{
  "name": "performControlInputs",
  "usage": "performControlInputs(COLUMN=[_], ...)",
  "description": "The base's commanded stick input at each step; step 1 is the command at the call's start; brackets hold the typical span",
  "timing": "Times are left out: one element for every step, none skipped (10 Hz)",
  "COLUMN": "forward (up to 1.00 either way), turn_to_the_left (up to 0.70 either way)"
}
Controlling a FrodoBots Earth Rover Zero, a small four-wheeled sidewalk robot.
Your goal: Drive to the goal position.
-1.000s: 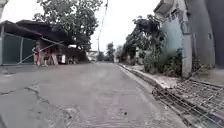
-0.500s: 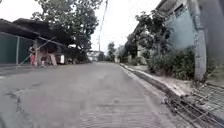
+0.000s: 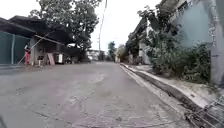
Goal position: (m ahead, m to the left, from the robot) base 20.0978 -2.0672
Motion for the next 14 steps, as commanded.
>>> performControlInputs(forward=[1.0,1.0,1.0,1.0,1.0,1.0,1.0,1.0,1.0,1.0,1.0,1.0,1.0,1.0], turn_to_the_left=[0.0,0.0,0.0,0.0,0.0,0.0,0.0,0.0,0.0,0.0,0.0,0.0,0.0,0.0])
